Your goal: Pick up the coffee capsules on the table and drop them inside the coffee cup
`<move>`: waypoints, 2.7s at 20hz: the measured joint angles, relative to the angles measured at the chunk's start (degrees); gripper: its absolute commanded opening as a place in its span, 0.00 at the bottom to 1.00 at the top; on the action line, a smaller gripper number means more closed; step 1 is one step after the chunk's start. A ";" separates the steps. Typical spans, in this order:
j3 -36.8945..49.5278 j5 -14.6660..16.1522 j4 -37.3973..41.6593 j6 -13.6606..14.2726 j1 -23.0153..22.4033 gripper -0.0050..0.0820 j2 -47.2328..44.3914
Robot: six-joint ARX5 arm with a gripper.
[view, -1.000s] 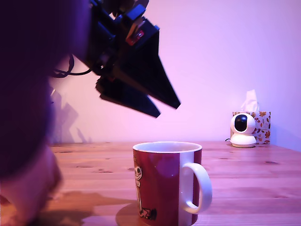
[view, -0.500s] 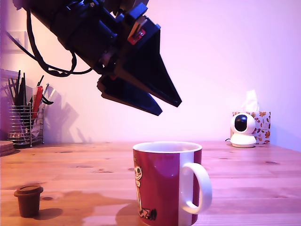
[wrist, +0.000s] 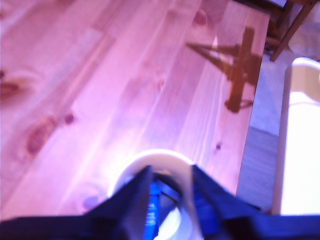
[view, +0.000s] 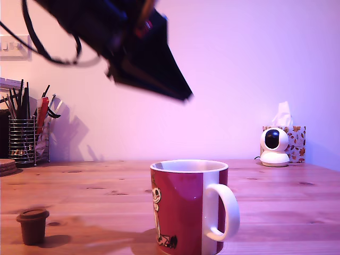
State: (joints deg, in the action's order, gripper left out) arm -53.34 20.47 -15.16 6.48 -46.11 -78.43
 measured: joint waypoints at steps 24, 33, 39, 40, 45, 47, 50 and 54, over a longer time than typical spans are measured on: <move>19.89 -10.34 3.28 -6.27 14.78 0.03 31.19; 24.59 -13.51 -7.96 -13.49 14.80 0.03 46.38; 24.52 -11.26 -19.50 -18.71 14.43 0.03 46.75; 24.41 -10.67 -21.88 -18.86 14.12 0.03 46.73; 22.93 -10.36 -26.77 -21.18 13.11 0.03 45.40; 22.21 -10.36 -26.97 -21.33 13.09 0.03 43.82; 22.16 -10.34 -27.08 -21.35 13.09 0.03 41.03; 22.16 -10.29 -27.06 -21.35 13.09 0.03 38.42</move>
State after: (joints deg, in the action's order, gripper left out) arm -31.18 10.17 -42.22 -14.87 -33.01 -40.01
